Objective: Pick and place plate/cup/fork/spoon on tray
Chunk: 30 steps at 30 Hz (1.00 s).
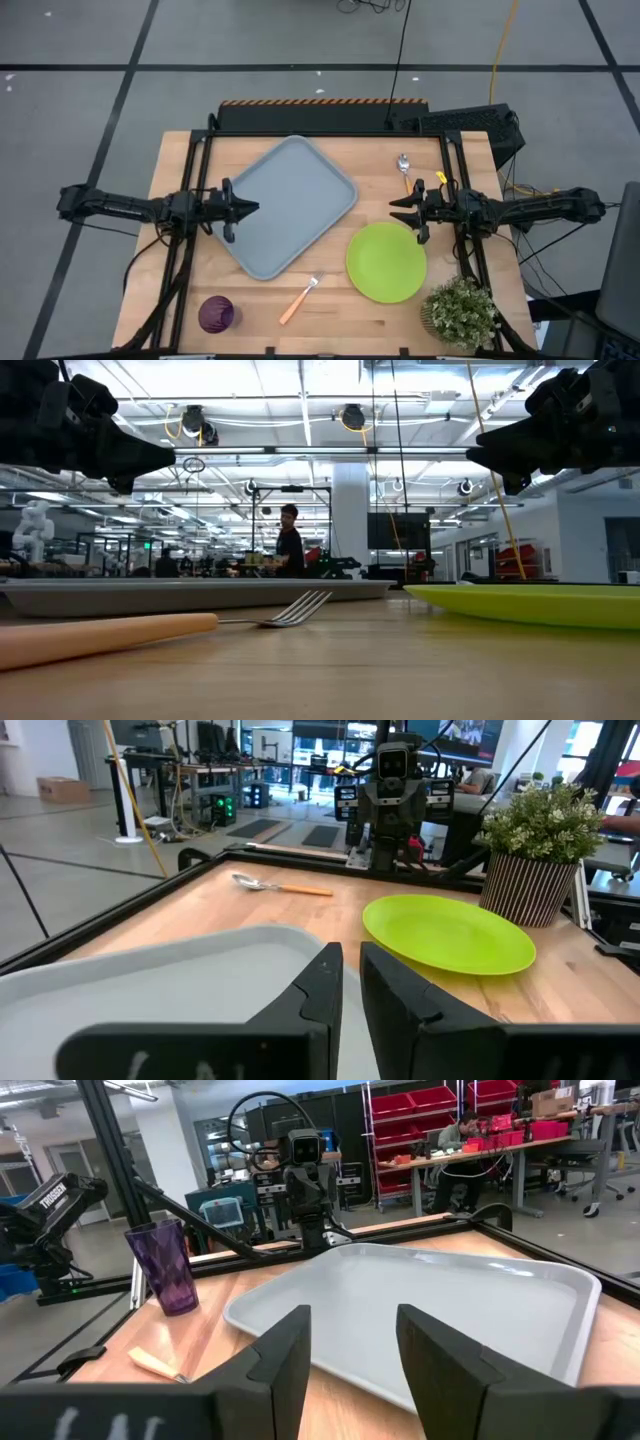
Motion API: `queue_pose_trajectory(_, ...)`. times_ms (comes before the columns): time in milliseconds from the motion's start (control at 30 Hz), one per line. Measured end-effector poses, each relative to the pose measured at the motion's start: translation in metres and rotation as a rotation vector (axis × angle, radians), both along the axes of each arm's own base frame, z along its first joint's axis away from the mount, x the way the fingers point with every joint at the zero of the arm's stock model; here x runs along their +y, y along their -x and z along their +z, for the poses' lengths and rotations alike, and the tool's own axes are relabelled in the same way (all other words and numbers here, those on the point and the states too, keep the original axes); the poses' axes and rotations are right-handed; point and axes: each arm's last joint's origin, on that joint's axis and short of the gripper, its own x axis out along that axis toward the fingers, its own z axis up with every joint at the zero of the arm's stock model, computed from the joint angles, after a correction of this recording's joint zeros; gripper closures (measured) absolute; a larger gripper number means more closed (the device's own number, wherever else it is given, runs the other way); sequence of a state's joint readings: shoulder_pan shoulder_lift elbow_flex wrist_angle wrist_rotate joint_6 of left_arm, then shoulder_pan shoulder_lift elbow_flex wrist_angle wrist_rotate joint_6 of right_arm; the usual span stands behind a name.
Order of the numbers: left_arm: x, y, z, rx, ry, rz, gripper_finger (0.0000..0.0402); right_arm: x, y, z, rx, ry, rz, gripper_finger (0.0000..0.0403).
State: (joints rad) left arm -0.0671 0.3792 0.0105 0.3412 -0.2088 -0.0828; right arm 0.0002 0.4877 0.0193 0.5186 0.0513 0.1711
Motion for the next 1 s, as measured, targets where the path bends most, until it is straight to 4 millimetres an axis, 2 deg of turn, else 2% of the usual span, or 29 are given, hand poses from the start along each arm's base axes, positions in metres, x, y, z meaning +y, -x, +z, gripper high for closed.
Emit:
queue_pose_trajectory(667,0.0,0.0,0.0,0.0,-0.001,0.0,0.036,0.0,0.0,0.0,0.0,0.0,0.0,0.0261)
queue_pose_trajectory(1000,0.0,0.0,0.0001,0.011,-0.081,-0.002,0.036,0.0,0.0002,0.0044,-0.046,-0.008,0.0,0.0261)
